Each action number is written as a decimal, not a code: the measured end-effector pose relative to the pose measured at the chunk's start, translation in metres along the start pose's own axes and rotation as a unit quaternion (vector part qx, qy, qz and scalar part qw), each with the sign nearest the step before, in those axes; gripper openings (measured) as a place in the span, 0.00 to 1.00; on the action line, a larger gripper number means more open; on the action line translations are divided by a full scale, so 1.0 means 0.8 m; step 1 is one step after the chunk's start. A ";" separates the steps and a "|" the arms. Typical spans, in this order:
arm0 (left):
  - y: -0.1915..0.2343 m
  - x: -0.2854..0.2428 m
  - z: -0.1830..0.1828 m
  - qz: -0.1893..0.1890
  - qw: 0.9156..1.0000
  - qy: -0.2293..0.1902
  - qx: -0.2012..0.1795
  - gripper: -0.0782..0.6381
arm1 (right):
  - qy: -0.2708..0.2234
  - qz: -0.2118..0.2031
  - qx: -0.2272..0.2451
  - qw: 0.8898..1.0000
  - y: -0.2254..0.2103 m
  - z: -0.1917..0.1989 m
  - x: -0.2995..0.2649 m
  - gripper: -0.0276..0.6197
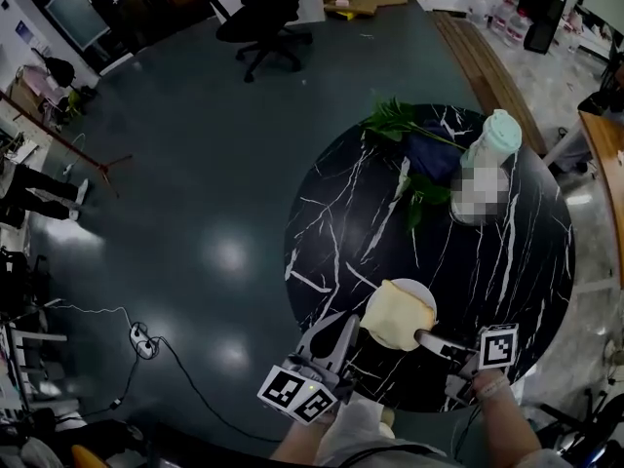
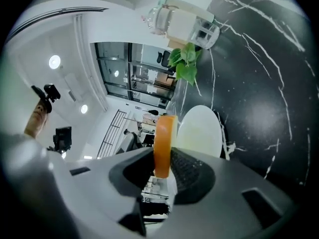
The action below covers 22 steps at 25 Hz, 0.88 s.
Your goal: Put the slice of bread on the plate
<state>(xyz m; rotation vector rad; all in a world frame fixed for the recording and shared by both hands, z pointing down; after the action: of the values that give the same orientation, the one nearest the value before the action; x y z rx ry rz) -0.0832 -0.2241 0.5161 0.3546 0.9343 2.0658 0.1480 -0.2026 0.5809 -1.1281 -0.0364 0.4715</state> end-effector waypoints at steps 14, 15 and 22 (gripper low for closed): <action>-0.006 0.009 -0.009 0.002 1.000 -0.006 0.010 0.12 | 0.081 0.189 0.123 0.971 0.001 -0.008 -0.004 0.27; -0.007 0.010 -0.008 0.002 1.000 -0.006 0.010 0.12 | 0.078 0.204 0.135 0.966 0.002 -0.009 -0.004 0.29; -0.017 0.021 -0.003 0.005 1.000 -0.007 0.012 0.12 | 0.095 0.297 0.232 0.922 0.013 -0.012 0.002 0.39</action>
<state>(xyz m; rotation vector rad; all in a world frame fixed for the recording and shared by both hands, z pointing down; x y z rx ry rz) -0.0874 -0.2070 0.5033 0.3864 0.9513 2.0594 0.1481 -0.2070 0.5671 -0.6927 0.5764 0.8551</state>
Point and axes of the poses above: the fingertips, and each gripper's own axes: x backward along the fingers, y to its left, z out of its underside, the point moved 7 cm from there along x, backward along the fingers, and after that the axes turned 13 degrees about x, right-handed, at the moved point
